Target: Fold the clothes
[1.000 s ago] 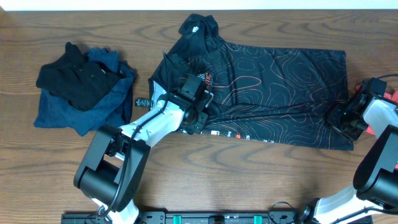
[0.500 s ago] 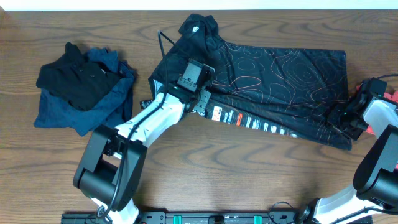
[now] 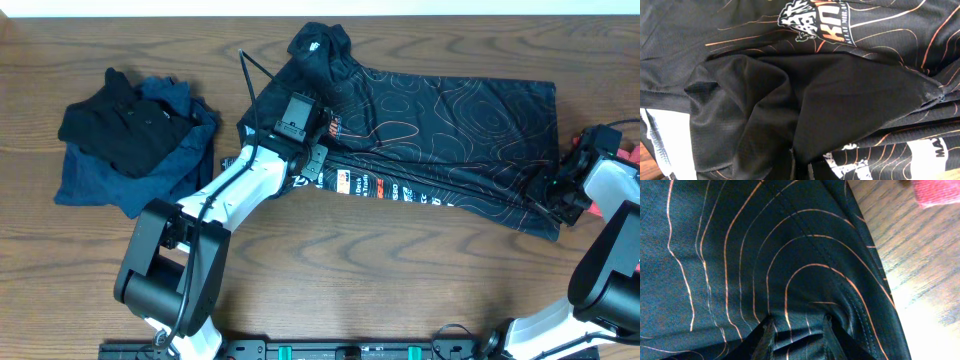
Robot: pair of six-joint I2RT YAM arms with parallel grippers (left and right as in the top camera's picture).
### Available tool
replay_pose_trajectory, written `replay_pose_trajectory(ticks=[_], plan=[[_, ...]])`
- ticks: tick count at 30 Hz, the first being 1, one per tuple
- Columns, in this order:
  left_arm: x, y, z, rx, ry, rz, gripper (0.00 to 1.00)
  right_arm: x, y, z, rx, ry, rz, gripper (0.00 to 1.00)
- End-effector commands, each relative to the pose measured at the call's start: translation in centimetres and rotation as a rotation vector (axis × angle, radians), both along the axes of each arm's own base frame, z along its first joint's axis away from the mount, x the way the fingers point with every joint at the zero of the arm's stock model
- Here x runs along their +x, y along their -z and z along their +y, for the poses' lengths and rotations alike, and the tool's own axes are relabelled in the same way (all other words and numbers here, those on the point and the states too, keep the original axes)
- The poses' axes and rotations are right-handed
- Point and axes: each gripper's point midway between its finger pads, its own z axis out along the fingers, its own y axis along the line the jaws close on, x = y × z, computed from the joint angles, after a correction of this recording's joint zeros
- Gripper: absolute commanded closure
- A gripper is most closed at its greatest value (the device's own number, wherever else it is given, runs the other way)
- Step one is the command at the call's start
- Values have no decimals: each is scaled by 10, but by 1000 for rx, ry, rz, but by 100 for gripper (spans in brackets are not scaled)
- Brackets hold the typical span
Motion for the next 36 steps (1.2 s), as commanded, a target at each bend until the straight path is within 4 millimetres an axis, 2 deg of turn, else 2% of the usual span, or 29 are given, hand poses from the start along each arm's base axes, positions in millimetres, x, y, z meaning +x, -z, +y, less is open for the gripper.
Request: replay_pose_trajectory(ticks=[1,6,13,20,24,25,26,27,30,33,36], plan=[[10,-14,8,3,-31,-42,94,-8,6,-1,-21,-17,40,68],[10,-23,8,-4,-29,-59,93,-19,6,-14,-97,14,96,69],[13,-56,6,-40,-29,-134,93,-19,6,-15,-98,14,96,68],[20,-50,3,-45,-29,-144,92,-20,6,-14,-97,14,99,68],[25,-50,2,-48,-21,-163,86,-20,6,-14,-96,14,99,68],[26,-51,1,-49,-18,-170,83,-20,6,-14,-96,14,100,68],[27,-52,1,-46,-10,-176,75,-20,6,-14,-96,14,100,68],[29,-53,0,-46,-4,-185,73,-20,6,-14,-96,14,100,68],[33,-56,0,-52,-7,-203,73,-20,6,-14,-95,14,101,69],[32,-54,7,-40,-22,-190,73,-20,6,-14,-93,14,98,68],[31,-49,18,-26,-43,-166,63,-20,6,-13,-92,14,98,68]])
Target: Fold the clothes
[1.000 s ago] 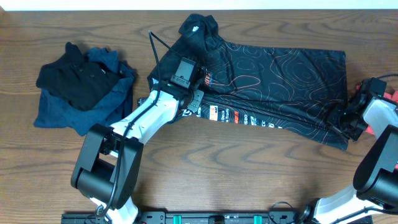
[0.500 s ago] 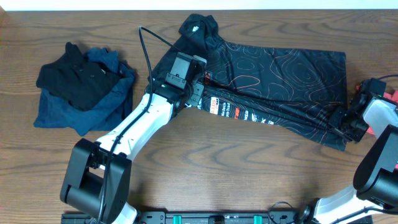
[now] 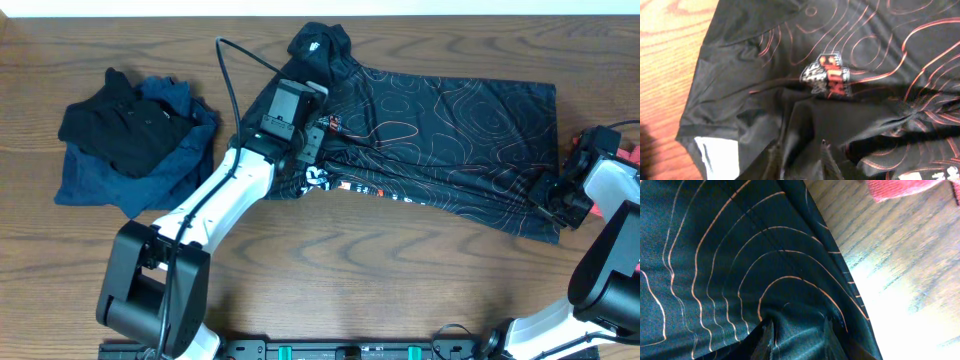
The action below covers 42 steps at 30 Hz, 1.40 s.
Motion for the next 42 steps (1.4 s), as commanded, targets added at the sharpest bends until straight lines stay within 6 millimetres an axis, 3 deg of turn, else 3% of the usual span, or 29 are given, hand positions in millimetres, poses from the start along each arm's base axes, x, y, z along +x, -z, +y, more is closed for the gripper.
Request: replay_pose_trajectory(ticks=[1,11,19,25,29,35,42], plan=[[5,4,17,26,-46,16,59,-9,6,-2,-23,6,42,69],[-42,46,73,6,-341,291,58,-9,6,0,-12,4,41,68],[-68,80,67,-69,-323,369,58,-11,6,1,-7,4,53,69],[-95,108,83,-38,-350,431,58,-16,6,2,-2,5,70,69],[-114,124,108,18,-410,461,58,-31,5,-3,-33,16,135,68],[-145,133,135,6,-609,589,59,-54,1,-18,-102,97,222,68],[-199,131,145,87,-698,791,62,-76,-2,-35,-129,196,275,70]])
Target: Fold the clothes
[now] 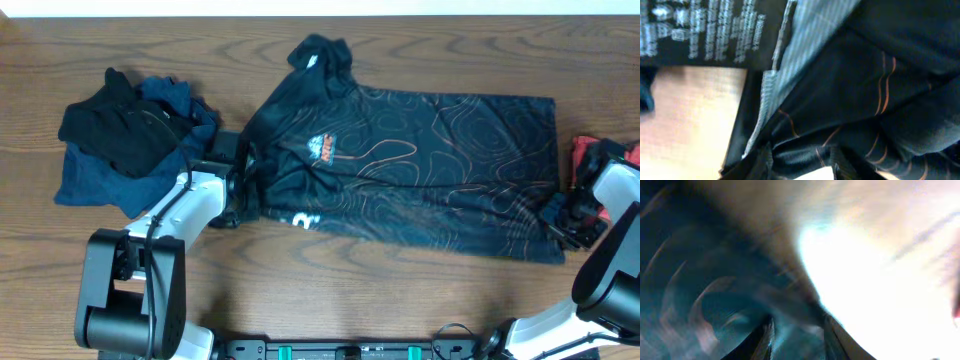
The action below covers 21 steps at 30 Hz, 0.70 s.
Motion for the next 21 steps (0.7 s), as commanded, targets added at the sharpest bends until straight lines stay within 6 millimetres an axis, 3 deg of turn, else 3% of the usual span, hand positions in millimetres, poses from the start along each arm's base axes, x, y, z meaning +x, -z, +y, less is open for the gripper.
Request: replay_pose_trajectory(ticks=[1,7,11,14,17,19,21], plan=[[-58,25,15,61,-60,221,63,-18,2,-13,-46,67,52,72],[-83,16,16,70,-84,317,64,-23,0,-17,-51,114,51,73],[-86,7,16,66,-80,313,64,-18,-4,-18,-62,110,25,73],[-75,-6,15,51,-78,238,63,-12,-11,-17,-61,111,-17,72],[-55,-31,11,25,-58,116,62,-1,-27,-16,-60,109,-98,72],[-40,-54,9,4,-58,9,51,11,-42,-13,-47,88,-182,71],[-22,-77,6,-20,-46,-113,34,28,-62,-7,-22,41,-292,67]])
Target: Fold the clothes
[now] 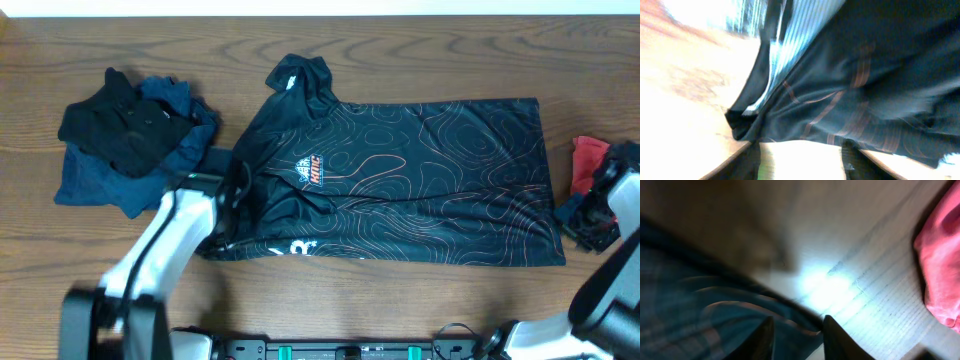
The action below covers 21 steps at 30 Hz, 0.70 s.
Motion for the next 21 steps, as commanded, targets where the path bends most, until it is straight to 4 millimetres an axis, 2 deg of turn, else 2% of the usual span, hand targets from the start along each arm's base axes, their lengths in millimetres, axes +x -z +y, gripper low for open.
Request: replay_pose_trajectory(ticks=[1,5,7,9,12,17,21], plan=[[38,-47,-6,-37,34,-232,28,31,-39,10,22,-80,-205,64],[82,-86,-26,-121,151,-441,24,59,-79,30,42,-230,-388,52],[105,-99,-32,-129,187,-501,22,68,-91,43,57,-308,-442,42],[128,-105,-37,-132,238,-532,19,73,-96,54,73,-377,-469,41],[168,-104,-41,-118,276,-541,16,77,-96,65,85,-419,-470,41],[246,-88,-52,-104,373,-596,15,82,-96,77,89,-468,-467,41],[289,-67,-72,-173,412,-631,12,82,-96,82,96,-483,-462,41]])
